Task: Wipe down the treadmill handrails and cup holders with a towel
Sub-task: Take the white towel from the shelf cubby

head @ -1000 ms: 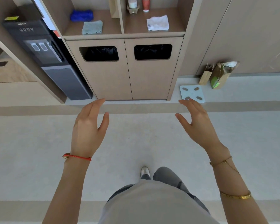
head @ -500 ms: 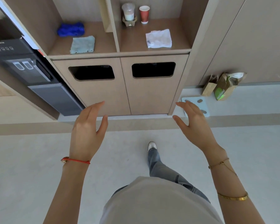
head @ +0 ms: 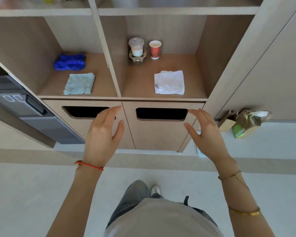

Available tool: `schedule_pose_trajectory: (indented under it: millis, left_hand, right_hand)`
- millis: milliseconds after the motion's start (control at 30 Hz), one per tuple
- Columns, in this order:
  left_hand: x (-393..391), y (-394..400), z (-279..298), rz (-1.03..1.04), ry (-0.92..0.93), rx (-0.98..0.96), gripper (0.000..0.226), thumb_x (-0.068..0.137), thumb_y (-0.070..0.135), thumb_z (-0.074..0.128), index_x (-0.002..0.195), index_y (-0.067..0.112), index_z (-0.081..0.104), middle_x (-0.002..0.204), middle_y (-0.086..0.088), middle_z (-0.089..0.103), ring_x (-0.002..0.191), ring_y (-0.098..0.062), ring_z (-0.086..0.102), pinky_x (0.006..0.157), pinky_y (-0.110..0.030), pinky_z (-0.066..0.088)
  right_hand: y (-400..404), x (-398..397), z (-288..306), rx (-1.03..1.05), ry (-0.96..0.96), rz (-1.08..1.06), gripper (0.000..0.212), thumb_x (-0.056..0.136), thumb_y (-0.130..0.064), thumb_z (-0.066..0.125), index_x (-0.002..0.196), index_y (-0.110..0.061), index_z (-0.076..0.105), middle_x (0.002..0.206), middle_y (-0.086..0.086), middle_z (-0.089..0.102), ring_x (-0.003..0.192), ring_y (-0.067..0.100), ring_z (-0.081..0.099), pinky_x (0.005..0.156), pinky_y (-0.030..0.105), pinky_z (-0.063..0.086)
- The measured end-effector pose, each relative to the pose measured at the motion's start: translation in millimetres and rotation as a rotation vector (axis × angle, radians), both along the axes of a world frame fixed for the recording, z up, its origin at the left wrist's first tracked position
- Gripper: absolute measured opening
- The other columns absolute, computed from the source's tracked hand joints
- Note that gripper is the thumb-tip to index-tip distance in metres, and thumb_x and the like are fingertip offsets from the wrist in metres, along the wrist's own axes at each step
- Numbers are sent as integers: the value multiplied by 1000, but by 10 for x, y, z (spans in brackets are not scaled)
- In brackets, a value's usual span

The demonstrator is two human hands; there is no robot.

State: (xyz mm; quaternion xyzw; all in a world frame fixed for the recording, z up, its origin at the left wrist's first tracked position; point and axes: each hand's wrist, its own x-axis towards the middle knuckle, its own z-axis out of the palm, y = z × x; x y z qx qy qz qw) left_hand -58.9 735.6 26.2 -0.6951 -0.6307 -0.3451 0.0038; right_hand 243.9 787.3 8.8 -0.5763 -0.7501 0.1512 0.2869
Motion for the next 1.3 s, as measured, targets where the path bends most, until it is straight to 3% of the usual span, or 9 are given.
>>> schedule_pose_trajectory:
  millis: [100,300,433,733,867,1033,1200,1300]
  left_hand:
    - [26,382,-41,-8,7,-10,39,98,15,55,136,7,55,123,-12,64,114,-27,60,96,-45,53]
    - [38,1078,-220,-22,-7,-42,38,98,16,55,135,9,56,118,-11,64,104,-27,61,90,-43,54]
    - [-24,1533,-343,-38,-18,-66,38,96,14,57,134,11,57,122,-10,64,107,-27,62,91,-43,54]
    - [-196,2439,-613,-88,-29,-102,38,97,20,51,133,11,57,125,-8,61,115,-25,59,99,-43,51]
    - [-175,2714,-808,-94,7,-150,37,98,19,52,134,9,57,128,-11,61,120,-27,57,101,-44,49]
    - [-127,2973,-1113,-68,39,-268,41,98,19,56,138,10,55,135,-9,59,129,-27,52,106,-48,45]
    - [-36,3140,-1373,-48,62,-391,50,98,33,36,141,12,51,142,-8,54,134,-30,46,108,-52,41]
    - [41,3192,-1469,-36,77,-457,47,100,30,40,144,13,48,148,-7,49,138,-31,42,110,-55,38]
  right_hand:
    - [326,26,-35,-9,1,-4,41,96,-26,59,133,-11,54,131,7,57,130,21,42,107,27,28]
    - [888,35,-215,-35,12,-11,42,95,-31,57,132,-10,54,127,5,58,122,22,50,103,35,41]
    - [1252,-26,-301,-58,13,-33,40,95,-30,58,129,-10,55,120,4,59,114,22,52,95,26,39]
    - [2124,-237,-396,-92,-1,-101,40,96,-26,59,133,-13,52,129,5,57,119,26,51,97,44,47]
    - [2442,-293,-519,-102,-38,-118,43,96,-28,59,135,-10,51,131,7,56,121,28,50,100,44,45]
    - [2807,-341,-694,-161,-85,-166,53,97,-34,55,142,-8,42,138,10,48,123,29,43,102,42,40]
    - [3226,-389,-897,-281,-118,-213,70,95,-42,56,149,-7,29,146,15,38,129,32,39,108,44,35]
    - [3368,-426,-1023,-361,-177,-188,82,90,-52,58,152,-13,21,153,13,29,132,33,36,109,47,35]
